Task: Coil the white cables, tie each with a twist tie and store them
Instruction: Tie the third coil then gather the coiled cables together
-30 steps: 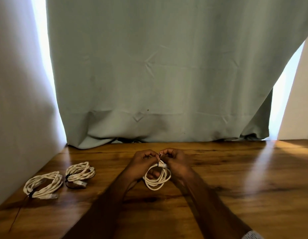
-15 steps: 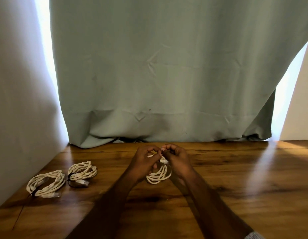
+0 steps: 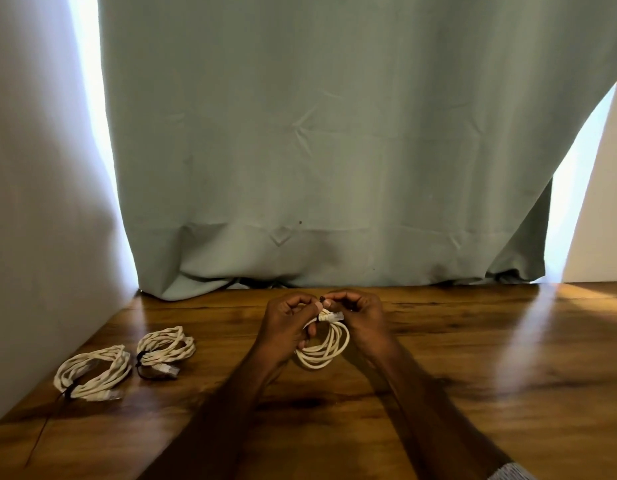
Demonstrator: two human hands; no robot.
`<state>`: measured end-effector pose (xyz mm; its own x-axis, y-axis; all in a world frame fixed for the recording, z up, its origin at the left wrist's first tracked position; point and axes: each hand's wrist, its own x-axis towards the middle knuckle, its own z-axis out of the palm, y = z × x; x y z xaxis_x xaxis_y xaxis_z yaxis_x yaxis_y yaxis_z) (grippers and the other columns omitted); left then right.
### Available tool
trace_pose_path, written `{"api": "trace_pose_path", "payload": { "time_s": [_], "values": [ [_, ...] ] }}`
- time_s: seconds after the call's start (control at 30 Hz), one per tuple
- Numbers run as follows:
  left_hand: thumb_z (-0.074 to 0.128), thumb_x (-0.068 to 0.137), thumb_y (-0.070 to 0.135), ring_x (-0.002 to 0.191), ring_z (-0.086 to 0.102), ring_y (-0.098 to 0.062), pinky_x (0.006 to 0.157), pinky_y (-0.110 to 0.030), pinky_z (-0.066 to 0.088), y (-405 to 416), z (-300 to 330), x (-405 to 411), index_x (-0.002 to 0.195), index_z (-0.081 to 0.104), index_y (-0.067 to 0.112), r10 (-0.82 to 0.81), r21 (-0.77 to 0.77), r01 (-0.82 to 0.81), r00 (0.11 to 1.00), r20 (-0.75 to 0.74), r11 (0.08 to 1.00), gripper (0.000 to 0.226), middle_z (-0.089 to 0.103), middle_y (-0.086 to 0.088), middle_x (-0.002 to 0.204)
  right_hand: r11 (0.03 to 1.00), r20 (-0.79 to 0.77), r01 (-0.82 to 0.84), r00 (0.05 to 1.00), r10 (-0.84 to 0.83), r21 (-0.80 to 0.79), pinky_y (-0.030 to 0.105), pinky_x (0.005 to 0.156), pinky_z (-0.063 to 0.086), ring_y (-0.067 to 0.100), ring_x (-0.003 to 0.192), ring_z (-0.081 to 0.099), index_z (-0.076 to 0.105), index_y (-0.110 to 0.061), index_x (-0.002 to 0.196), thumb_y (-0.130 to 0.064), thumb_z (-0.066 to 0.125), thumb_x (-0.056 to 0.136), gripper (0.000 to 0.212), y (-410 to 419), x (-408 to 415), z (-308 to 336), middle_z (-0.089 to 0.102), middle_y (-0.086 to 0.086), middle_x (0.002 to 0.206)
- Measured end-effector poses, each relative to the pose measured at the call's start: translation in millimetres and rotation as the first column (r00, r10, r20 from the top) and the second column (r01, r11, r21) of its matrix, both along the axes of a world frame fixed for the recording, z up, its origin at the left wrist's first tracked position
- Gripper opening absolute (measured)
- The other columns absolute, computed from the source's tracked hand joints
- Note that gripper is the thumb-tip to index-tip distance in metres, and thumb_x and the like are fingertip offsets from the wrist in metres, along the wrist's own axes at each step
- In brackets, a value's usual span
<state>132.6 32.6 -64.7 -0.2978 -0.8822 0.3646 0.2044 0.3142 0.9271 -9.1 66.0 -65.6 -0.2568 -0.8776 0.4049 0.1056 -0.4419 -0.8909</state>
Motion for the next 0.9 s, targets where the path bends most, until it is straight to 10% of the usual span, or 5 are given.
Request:
{"api": "trace_pose_path", "payload": {
  "time_s": [0.9],
  "values": [
    [0.067,0.090,0.011,0.035,0.040,-0.015,0.039,-0.020,0.032,-1.7,-4.9,-1.2,0.075,0.075,0.009,0.057,0.090,-0.061,0.997,0.042,0.994,0.017,0.051,-0.014,0.049,0.999,-0.165,0.051,0.985,-0.053,-0.016,0.018,0.066,0.054,0.009,0.073,0.073,0.077,-0.003,0.093,0.008,0.070,0.085,0.015,3.0,0.2,1.5,0.077,0.001,0.079]
  ]
}}
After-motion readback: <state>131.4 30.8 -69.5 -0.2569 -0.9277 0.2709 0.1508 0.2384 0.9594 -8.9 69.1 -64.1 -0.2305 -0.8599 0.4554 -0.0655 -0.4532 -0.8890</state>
